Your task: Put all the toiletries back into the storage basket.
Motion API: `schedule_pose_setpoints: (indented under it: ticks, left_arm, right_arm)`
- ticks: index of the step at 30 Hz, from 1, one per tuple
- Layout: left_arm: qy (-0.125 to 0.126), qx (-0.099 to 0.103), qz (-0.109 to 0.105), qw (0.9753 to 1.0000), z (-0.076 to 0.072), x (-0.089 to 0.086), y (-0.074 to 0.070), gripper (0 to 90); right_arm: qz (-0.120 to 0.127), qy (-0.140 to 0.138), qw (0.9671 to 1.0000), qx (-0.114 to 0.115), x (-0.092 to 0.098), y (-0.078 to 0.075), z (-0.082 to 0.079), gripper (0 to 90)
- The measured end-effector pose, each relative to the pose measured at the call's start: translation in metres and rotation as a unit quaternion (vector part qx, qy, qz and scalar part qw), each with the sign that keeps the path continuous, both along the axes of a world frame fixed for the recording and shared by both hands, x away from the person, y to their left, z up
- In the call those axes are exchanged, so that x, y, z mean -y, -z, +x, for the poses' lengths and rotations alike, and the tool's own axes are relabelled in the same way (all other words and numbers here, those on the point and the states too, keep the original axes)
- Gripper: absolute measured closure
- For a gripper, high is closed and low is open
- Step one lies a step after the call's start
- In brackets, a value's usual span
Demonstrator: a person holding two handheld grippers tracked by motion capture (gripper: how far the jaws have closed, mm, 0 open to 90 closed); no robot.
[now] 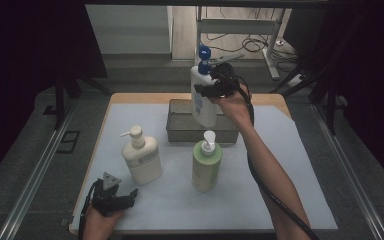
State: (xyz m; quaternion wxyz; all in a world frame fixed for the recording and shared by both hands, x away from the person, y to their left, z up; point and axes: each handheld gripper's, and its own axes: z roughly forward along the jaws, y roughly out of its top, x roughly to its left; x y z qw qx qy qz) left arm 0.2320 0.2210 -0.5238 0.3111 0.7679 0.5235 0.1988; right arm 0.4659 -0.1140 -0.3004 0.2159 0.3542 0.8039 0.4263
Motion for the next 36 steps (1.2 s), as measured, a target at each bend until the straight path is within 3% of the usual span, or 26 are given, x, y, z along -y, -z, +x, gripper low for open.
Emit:
schedule_pose_setpoints:
  ticks: [15,21,36]
  left_arm:
    - [0.000,0.000,0.000,1.0000,0.000,0.000,0.000,14.7]
    - [-0.002,-0.001,-0.002,1.0000,0.000,0.000,0.000,14.7]
    - [-0.001,-0.001,-0.001,1.0000,0.000,0.000,0.000,14.7]
  right_arm:
    - [0.007,-0.003,1.0000,0.002,-0.022,0.020,0.016,40.0]
    - [-0.003,-0.008,1.0000,0.002,-0.027,0.033,0.019,40.0]
    - [0.000,-0.017,0.9993,-0.032,-0.025,0.059,0.018,40.0]
